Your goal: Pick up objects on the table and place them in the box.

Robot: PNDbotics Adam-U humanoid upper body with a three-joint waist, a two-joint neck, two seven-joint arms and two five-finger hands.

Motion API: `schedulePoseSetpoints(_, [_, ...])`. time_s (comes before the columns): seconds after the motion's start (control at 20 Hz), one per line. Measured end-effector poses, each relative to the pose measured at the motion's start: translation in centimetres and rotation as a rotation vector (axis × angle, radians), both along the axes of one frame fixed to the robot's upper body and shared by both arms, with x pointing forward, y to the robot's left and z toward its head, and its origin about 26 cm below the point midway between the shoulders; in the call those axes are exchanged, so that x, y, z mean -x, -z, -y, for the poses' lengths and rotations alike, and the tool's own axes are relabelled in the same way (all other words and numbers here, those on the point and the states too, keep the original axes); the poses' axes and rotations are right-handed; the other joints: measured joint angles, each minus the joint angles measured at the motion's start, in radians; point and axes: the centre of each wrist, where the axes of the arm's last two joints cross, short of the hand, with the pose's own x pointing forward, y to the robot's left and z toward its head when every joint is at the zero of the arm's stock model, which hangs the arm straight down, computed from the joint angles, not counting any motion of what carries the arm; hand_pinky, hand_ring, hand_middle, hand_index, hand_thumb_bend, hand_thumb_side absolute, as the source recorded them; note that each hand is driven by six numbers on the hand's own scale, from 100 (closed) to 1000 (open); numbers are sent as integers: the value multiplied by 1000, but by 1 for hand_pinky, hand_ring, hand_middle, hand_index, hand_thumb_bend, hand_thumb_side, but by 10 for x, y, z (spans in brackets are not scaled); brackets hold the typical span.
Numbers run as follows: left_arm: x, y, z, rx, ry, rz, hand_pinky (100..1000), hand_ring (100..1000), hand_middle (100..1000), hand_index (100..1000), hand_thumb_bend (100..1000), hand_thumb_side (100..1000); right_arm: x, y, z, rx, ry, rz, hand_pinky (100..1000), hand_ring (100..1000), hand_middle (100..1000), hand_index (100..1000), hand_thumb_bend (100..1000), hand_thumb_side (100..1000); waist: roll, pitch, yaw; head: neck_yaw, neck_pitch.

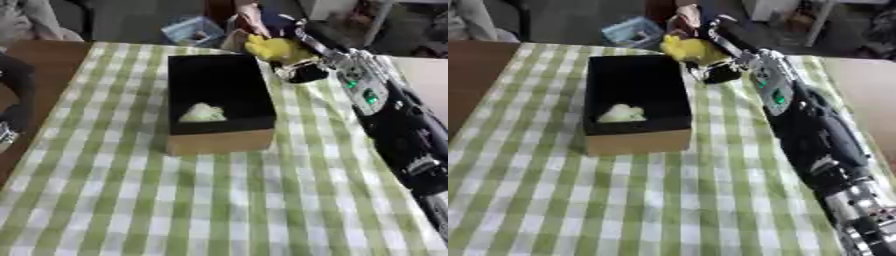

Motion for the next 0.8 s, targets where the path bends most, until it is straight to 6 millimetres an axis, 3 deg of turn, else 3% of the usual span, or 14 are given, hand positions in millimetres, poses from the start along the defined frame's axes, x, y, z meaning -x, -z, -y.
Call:
schedulePoseSetpoints(0.35, [1, -6, 7, 17, 34, 16, 611, 497, 542, 755, 240, 370, -1, 17, -25, 37, -26, -40, 706, 514, 525, 642, 100, 281, 0, 6, 27, -19, -8])
schedulePoseSetpoints(0.55, [1, -6, 7, 17, 35, 13, 611, 496, 542, 755, 240, 373, 0, 27, -34, 67, -44, -60, 713, 545, 564, 715, 110, 310, 0, 8, 27, -22, -8])
schedulePoseSetpoints(0.8, [1, -5, 8, 22, 37, 9, 610, 496, 541, 755, 240, 379, 1, 25, -42, 129, -99, -28, 760, 708, 744, 837, 338, 412, 0, 10, 20, -22, -9])
